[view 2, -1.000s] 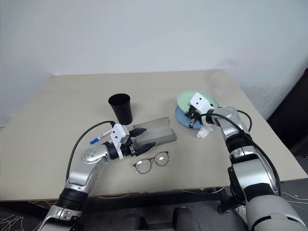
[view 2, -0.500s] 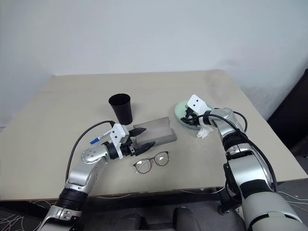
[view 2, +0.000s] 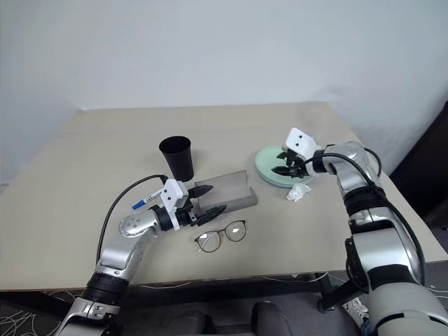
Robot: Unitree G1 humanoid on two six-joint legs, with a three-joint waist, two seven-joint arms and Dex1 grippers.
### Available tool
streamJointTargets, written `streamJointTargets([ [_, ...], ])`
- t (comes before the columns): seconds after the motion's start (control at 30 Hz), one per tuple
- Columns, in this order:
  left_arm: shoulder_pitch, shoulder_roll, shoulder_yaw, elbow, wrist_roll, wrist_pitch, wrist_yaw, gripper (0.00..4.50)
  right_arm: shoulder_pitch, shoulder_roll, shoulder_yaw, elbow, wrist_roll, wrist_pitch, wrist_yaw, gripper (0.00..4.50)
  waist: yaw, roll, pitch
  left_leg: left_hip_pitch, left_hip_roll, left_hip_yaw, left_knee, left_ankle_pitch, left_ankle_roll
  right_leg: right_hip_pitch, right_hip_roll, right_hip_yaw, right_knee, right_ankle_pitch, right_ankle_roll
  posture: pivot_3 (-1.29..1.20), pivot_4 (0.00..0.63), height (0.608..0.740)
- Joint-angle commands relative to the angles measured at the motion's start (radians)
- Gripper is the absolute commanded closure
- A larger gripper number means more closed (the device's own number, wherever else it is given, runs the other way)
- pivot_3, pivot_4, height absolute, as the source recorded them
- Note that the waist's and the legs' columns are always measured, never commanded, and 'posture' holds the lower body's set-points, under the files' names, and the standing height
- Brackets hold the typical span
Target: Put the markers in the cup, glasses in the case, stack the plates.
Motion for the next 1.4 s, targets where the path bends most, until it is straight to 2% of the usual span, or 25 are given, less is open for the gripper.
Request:
streamJointTargets([
  [0.03, -0.021, -0.004, 0.005, -0.015, -0.003, -0.019, 0.003, 0.69, -0.001, -0.049, 0.007, -0.029, -0.023, 0.039, 0.034, 2.25, 0.0, 0.0, 0.0, 0.0, 0.0, 0.0, 0.0, 0.0, 0.0, 0.0, 0.0, 0.0, 0.0, 0.0, 0.0, 0.0, 0.0, 0.732],
  [0.17, -0.021, -0.007, 0.003, -0.013, -0.002, -0.021, 0.0, 0.69, 0.027, -0.08, 0.017, -0.042, -0.033, 0.061, 0.063, 2.25, -0.003, 0.001, 0.0, 0.001, 0.0, 0.0, 0.0, 0.0, 0.0, 0.0, 0.0, 0.0, 0.001, 0.0, 0.0, 0.0, 0.0, 0.732],
  [0.53, -0.03, -0.011, -0.002, -0.002, 0.001, -0.028, -0.006, 0.69, 0.045, -0.079, 0.024, -0.011, -0.072, 0.081, 0.009, 2.25, -0.002, 0.001, 0.0, 0.001, 0.0, 0.0, 0.007, 0.0, 0.0, 0.0, 0.0, 0.001, 0.008, 0.0, 0.0, 0.0, 0.0, 0.732],
  [0.63, -0.025, -0.01, -0.002, -0.006, 0.001, -0.028, -0.006, 0.69, 0.041, -0.076, 0.026, -0.001, -0.076, 0.084, 0.005, 2.79, -0.002, 0.001, 0.0, 0.001, 0.0, 0.0, 0.009, 0.0, 0.0, 0.0, 0.0, 0.001, 0.009, 0.0, 0.0, 0.0, 0.0, 0.732],
  [0.8, -0.023, -0.009, -0.002, -0.006, 0.0, -0.028, -0.006, 0.69, 0.034, -0.073, 0.025, 0.012, -0.081, 0.089, -0.001, 4.41, -0.002, 0.001, 0.0, 0.001, 0.0, 0.0, 0.01, 0.0, 0.0, -0.001, 0.0, 0.001, 0.01, 0.0, 0.0, 0.0, 0.0, 0.732],
  [1.0, -0.024, -0.009, -0.001, -0.005, 0.0, -0.027, -0.006, 0.69, 0.02, -0.078, 0.021, 0.013, -0.082, 0.084, -0.005, 4.46, -0.002, 0.001, 0.0, 0.001, 0.0, 0.0, 0.01, 0.0, 0.0, -0.001, 0.0, 0.001, 0.01, 0.0, 0.0, 0.0, 0.0, 0.732],
  [1.3, -0.024, -0.007, -0.001, -0.004, -0.001, -0.024, -0.008, 0.69, -0.035, -0.119, -0.014, -0.054, -0.024, 0.051, 0.127, 4.46, -0.002, 0.001, 0.0, 0.001, 0.0, 0.0, 0.01, 0.0, 0.0, -0.001, 0.0, 0.001, 0.01, 0.0, 0.0, 0.0, 0.0, 0.732],
  [1.4, -0.024, -0.006, 0.0, -0.005, -0.001, -0.023, -0.008, 0.69, -0.06, -0.11, -0.033, -0.05, -0.014, 0.038, 0.108, 4.46, -0.002, 0.001, 0.0, 0.0, 0.0, 0.0, 0.01, 0.0, 0.0, -0.001, 0.0, 0.001, 0.01, 0.0, 0.0, 0.0, 0.0, 0.732],
])
